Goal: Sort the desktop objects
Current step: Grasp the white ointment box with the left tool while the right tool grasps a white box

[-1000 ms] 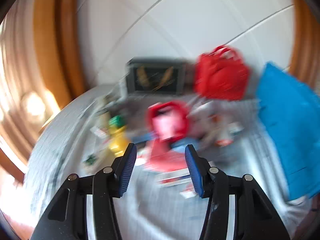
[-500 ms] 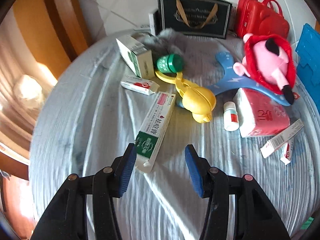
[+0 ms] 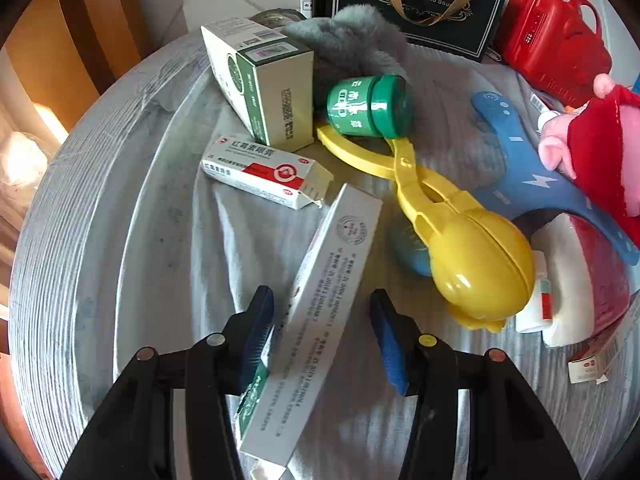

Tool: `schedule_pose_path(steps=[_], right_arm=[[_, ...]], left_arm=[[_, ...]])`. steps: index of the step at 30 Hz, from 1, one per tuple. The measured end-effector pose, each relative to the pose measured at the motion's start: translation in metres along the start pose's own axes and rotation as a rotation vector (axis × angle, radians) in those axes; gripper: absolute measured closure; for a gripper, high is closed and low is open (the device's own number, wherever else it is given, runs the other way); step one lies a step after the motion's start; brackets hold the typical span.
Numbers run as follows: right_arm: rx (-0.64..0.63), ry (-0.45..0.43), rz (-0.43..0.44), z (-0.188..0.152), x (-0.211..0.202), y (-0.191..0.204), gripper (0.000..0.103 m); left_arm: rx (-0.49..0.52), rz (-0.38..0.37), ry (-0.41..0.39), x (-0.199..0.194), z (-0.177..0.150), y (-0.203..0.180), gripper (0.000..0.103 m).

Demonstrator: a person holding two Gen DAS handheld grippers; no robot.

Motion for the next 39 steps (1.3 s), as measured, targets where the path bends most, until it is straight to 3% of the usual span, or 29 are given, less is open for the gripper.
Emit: schedule_pose_path(steps=[1, 2, 6, 14, 16, 20, 24, 31, 39], right_arm=[[-0.03, 0.014, 0.013, 0.002, 0.007, 0.007, 0.0], [-0.072, 0.036, 0.028, 0.003, 0.016, 0.015, 0.0], [-0.251, 0.118, 0.056, 0.0, 0.042, 0.048, 0.0], [-0.611, 0.224, 0.027, -0.006, 0.075, 0.084, 0.002], [-0.667, 0.258, 0.016, -0.008, 0.086, 0.085, 0.008], [-0.729, 0.307, 0.022, -0.019, 0.099, 0.088, 0.056], [-0.742, 0.305, 0.099, -0.037, 0.082, 0.1, 0.08], [-0.614, 0.104, 0.193, -0.049, -0.001, 0.101, 0.081], [-0.448, -0.2, 0.124, -0.036, -0.125, 0.069, 0.081]], left_arm=[[-0.009, 0.004, -0.006, -0.003, -0.003, 0.0, 0.074], [-0.021, 0.002, 0.004, -0.006, -0.008, 0.001, 0.079], [-0.107, 0.029, 0.028, -0.021, -0.03, 0.007, 0.079], [-0.208, 0.064, -0.013, -0.08, -0.085, -0.006, 0.079], [-0.243, 0.053, 0.003, -0.085, -0.095, -0.014, 0.079], [-0.271, 0.066, 0.024, -0.091, -0.114, -0.028, 0.079], [-0.284, 0.06, 0.022, -0.105, -0.124, -0.041, 0.079], [-0.229, 0.068, -0.076, -0.158, -0.124, -0.07, 0.079], [-0.123, 0.008, -0.298, -0.243, -0.088, -0.135, 0.079]])
Point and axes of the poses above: each gripper's, at about its wrist camera, not at the fingertips, and x roughly the way its jaws point, y to its left, z to its top, the point moved 6 cm from there along x, roughly the way its jaws point, and after that the axes turned 6 degrees about z, right-handed, at the moved point
